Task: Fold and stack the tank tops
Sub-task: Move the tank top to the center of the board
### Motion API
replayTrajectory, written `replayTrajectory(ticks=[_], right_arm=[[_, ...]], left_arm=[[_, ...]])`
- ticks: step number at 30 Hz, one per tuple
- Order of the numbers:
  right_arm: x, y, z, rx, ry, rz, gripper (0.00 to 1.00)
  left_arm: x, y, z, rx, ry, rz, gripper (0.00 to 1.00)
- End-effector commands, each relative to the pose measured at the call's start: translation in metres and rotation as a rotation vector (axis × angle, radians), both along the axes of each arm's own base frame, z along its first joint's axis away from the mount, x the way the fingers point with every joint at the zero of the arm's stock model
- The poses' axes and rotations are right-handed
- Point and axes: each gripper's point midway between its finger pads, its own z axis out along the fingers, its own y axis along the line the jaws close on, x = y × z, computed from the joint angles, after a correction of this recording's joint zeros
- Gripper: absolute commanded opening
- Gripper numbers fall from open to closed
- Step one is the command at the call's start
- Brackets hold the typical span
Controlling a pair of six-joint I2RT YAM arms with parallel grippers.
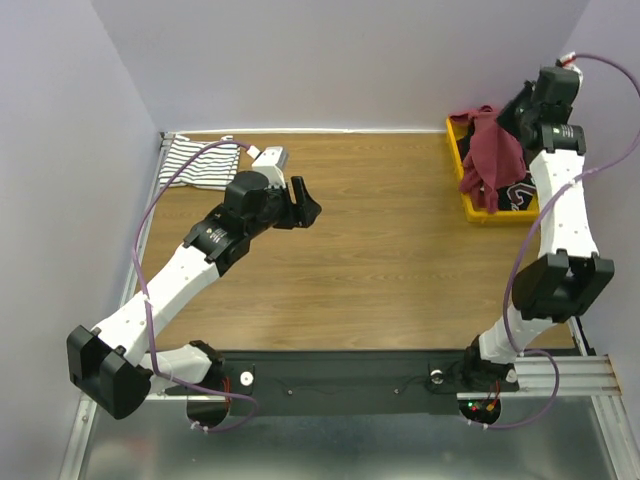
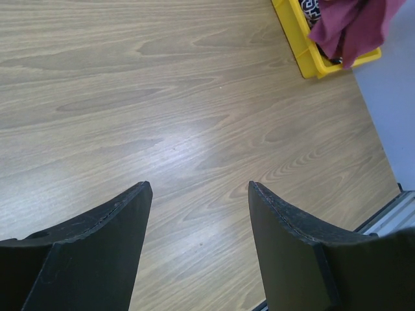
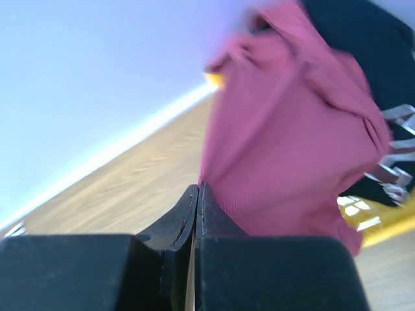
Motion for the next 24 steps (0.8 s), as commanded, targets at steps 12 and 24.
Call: replayTrajectory(ticks=[12, 24], right_arm=[[-0.124, 0.281, 0.039, 0.004, -0.103, 0.627, 0.00], [-0.201, 0.253, -0.133, 0.039, 0.200, 0.531, 0.74]], left_arm=[[0.015, 0.039, 0.002, -0.148, 0.022, 0.257, 0.73], [-0.007, 0.062, -0.116, -0.105, 0.265, 0.342, 0.50]])
